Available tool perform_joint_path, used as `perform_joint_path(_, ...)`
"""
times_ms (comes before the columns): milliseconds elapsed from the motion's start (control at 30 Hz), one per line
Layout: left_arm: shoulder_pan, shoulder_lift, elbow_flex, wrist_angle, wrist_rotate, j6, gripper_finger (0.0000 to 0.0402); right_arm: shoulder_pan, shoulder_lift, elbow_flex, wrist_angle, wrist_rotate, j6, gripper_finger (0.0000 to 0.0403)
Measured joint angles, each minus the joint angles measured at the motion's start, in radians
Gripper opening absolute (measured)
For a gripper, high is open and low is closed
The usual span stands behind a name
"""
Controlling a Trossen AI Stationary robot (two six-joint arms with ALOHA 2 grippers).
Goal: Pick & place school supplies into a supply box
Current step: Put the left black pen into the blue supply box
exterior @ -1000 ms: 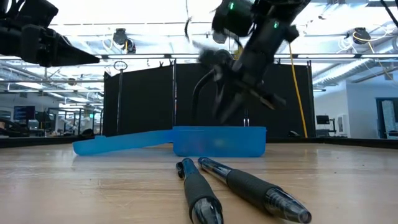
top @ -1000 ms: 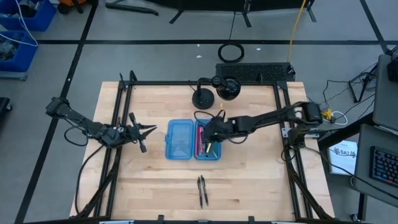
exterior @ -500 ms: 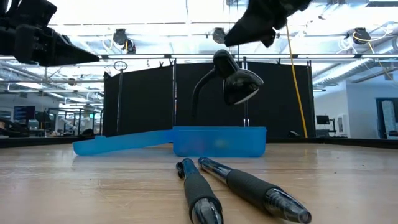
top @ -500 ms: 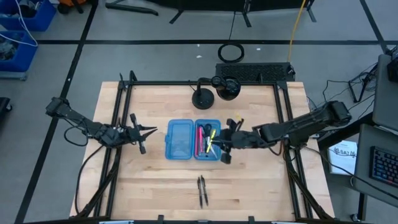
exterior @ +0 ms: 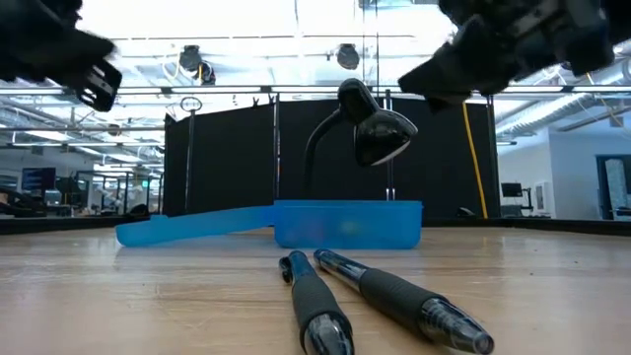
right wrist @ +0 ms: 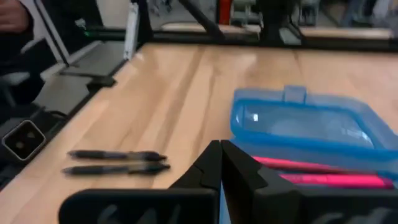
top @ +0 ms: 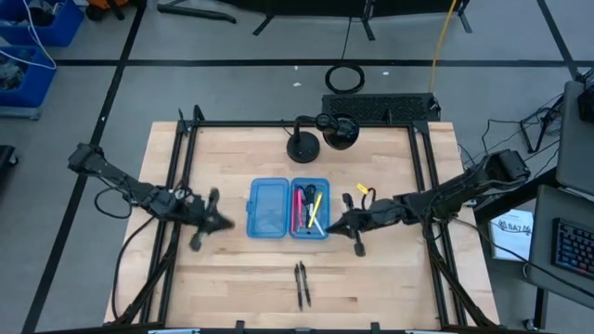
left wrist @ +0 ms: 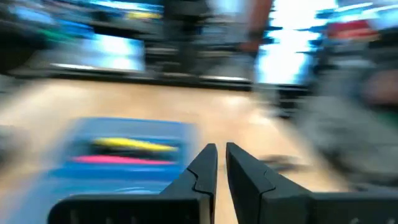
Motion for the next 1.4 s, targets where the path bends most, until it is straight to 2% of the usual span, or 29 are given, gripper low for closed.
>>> perform_joint_path(67, -0.011, 0.031, 0.0, 0.062, 0.124, -0.073, 0.0037, 0.01, 0.007, -0.04, 0.094, 0.018, -0.018, 0.0001)
perform_joint_path(133, -0.043, 0.085, 0.0, 0.132, 0.115, -0.154, 0.0037, 0.018, 0.008, -0.073, 0.151, 0.059, -0.021, 0.0001)
perform_joint_path(267, -0.145, 0.259, 0.023, 0.268, -0.004, -0.221, 0.0025, 0.031, 0.008, -0.12, 0.165, 0.056, -0.057, 0.0)
perform_joint_path(367, -0.235, 0.423, 0.127, 0.285, -0.157, -0.249, 0.0005, 0.045, 0.009, -0.151, 0.173, 0.056, -0.089, 0.0)
perform_joint_path(433, -0.284, 0.542, 0.23, 0.267, -0.256, -0.243, 0.0006, 0.055, 0.007, -0.17, 0.174, 0.056, -0.103, 0.0)
perform_joint_path(600, -0.341, 0.803, 0.557, 0.057, -0.465, -0.242, 0.0004, 0.091, -0.001, -0.24, 0.214, 0.053, -0.141, 0.0)
perform_joint_path(733, -0.345, 0.963, 0.809, -0.224, -0.56, -0.452, 0.0005, 0.119, -0.001, -0.331, 0.387, 0.021, -0.198, 0.0)
perform_joint_path(833, -0.344, 1.063, 0.972, -0.41, -0.574, -0.619, 0.0003, 0.121, -0.03, -0.408, 0.551, -0.049, -0.216, 0.0)
perform_joint_path(933, -0.345, 1.165, 1.102, -0.52, -0.597, -0.728, 0.0004, 0.121, -0.112, -0.482, 0.625, -0.049, -0.222, 0.0)
perform_joint_path(1067, -0.347, 1.275, 1.227, -0.572, -0.667, -0.768, 0.0003, 0.125, -0.28, -0.516, 0.557, -0.021, -0.208, 0.0)
perform_joint_path(1133, -0.345, 1.32, 1.25, -0.589, -0.732, -0.844, 0.0002, 0.137, -0.375, -0.494, 0.399, -0.021, -0.202, 0.0)
perform_joint_path(1167, -0.336, 1.342, 1.255, -0.597, -0.731, -0.895, 0.0002, 0.143, -0.419, -0.481, 0.297, -0.014, -0.197, 0.0)
perform_joint_path(1233, -0.311, 1.389, 1.258, -0.602, -0.684, -0.982, 0.0002, 0.162, -0.493, -0.442, 0.122, 0.027, -0.198, 0.0)
perform_joint_path(1400, -0.264, 1.474, 1.288, -0.603, -0.589, -1.114, 0.0001, 0.206, -0.643, -0.438, 0.016, 0.087, -0.246, 0.0)
